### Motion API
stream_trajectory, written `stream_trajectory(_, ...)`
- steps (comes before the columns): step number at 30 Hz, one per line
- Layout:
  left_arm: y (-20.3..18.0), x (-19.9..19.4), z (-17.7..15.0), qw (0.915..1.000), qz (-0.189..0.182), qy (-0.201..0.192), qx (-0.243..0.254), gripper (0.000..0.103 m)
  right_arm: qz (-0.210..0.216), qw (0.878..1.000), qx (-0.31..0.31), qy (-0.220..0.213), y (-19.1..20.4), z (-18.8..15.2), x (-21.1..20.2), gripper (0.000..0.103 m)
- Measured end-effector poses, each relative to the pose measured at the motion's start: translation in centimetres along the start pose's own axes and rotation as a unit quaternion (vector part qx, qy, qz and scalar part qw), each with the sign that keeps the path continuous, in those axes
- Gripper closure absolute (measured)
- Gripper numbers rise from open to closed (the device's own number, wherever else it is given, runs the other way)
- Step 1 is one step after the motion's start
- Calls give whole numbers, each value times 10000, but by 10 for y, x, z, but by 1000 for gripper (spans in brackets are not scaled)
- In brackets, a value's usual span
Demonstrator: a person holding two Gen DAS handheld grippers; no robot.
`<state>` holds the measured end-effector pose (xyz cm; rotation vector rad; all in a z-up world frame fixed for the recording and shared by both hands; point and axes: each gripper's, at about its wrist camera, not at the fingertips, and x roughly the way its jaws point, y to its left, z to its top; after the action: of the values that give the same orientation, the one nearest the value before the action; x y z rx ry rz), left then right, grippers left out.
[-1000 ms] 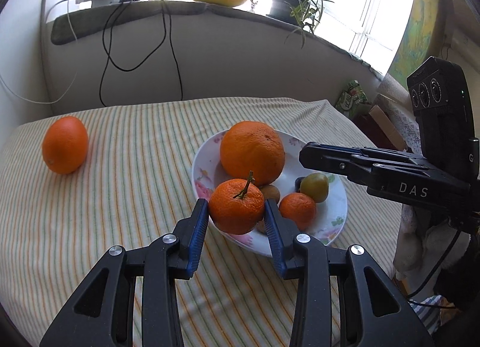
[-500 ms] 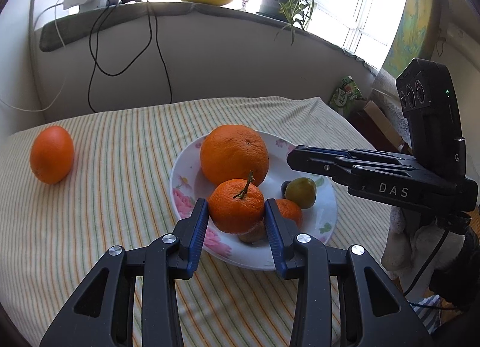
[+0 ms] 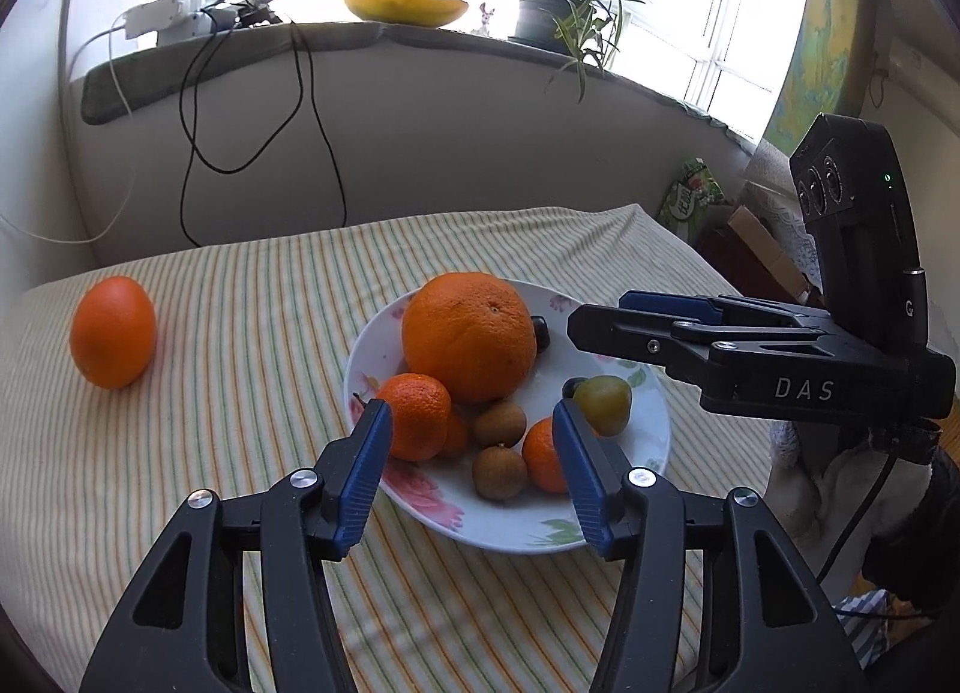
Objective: Organize fruits
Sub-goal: 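Open both tools to release the tangerine and plum into the bowl, then withdraw both tools from the bowl toward the large orange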
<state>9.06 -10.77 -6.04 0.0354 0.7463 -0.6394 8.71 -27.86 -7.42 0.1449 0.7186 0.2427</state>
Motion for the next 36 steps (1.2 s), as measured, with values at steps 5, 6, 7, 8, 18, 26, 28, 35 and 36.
stream_trajectory(5,3,-1,0,10000,51,-10,-17,46,18,10000,-13,11,2,3,1,33)
stream_trajectory(6,4,-1,0,10000,61,-17,-16,45,39,10000,7,-2,2,3,1,33)
stream_trajectory(7,5,-2,0,10000,80,-30,-21,43,59,10000,31,-18,2,4,1,33)
stream_trajectory(8,6,-3,0,9999,100,-45,-35,43,76,10000,53,-26,1,5,1,33)
stream_trajectory(18,19,-10,1,9995,268,-126,-109,34,172,9997,158,-117,6,17,5,29)
stream_trajectory(26,34,-15,2,9984,440,-219,-263,31,299,9991,180,-259,12,29,7,13)
stream_trajectory(28,39,-17,2,9981,485,-233,-306,30,319,9991,67,-282,17,33,7,12)
stream_trajectory(35,62,-25,0,9957,714,-287,-506,25,422,9989,-169,-111,39,49,15,7)
stream_trajectory(36,65,-26,-1,9953,751,-293,-528,25,438,9989,-171,-70,42,51,17,7)
